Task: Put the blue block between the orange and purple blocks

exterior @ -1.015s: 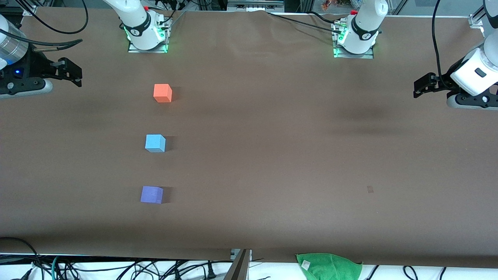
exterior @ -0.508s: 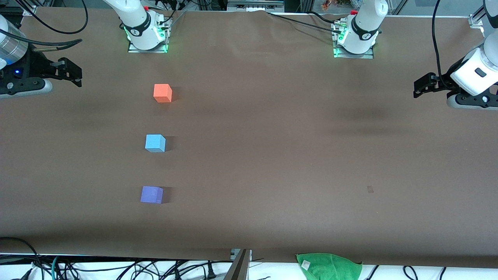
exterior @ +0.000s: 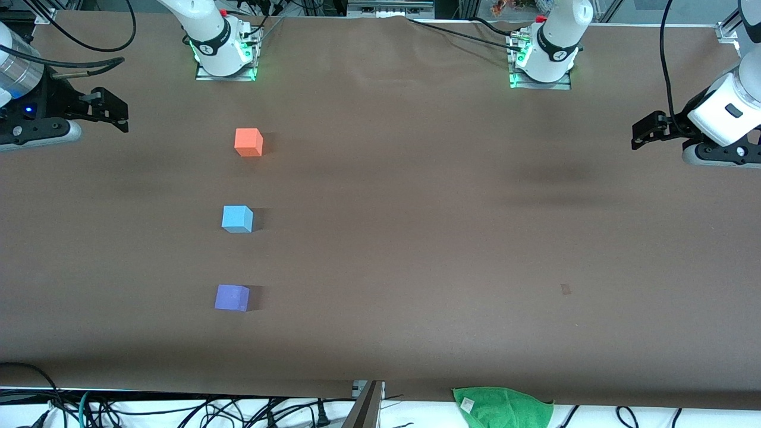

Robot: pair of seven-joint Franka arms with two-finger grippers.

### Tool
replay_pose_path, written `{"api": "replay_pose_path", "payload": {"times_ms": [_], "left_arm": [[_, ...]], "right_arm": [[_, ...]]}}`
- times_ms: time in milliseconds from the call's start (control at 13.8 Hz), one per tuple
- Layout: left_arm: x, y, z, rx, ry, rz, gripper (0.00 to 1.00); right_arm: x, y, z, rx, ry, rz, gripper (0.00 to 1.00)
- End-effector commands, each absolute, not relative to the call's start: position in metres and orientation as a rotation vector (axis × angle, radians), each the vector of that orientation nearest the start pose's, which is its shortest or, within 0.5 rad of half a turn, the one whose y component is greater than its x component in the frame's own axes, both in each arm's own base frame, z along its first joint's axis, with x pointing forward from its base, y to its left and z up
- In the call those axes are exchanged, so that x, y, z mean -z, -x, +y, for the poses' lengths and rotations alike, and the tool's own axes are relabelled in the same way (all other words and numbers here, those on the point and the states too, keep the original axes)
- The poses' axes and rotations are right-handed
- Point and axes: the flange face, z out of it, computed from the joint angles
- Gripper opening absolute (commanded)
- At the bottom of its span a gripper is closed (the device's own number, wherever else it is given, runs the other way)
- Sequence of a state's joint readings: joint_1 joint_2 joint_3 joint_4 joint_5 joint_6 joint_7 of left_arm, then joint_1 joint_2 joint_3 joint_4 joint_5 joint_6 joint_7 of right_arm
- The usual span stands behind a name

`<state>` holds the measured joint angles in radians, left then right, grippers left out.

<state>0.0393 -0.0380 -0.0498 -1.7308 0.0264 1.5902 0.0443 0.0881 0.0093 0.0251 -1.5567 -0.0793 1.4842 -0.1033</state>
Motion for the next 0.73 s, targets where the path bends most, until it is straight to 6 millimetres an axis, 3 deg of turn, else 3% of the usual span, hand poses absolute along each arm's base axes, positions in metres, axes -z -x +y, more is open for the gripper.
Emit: {"api": "replay_pose_path", "payload": {"times_ms": [0, 653], "left_arm": [[-0.5779, -0.5377, -0.0045, -0.152, 3.127, 0.104, 1.00], [-0.5779, -0.5377, -0.0043, -0.152, 3.126, 0.106, 1.00]], "right_arm": [[-0.6207, -0.5470, 0.0498, -0.137, 3.164, -0.318, 1.00], [-0.6199, -0.5481, 0.0443, -0.137, 3.153, -0.318, 1.00]]}}
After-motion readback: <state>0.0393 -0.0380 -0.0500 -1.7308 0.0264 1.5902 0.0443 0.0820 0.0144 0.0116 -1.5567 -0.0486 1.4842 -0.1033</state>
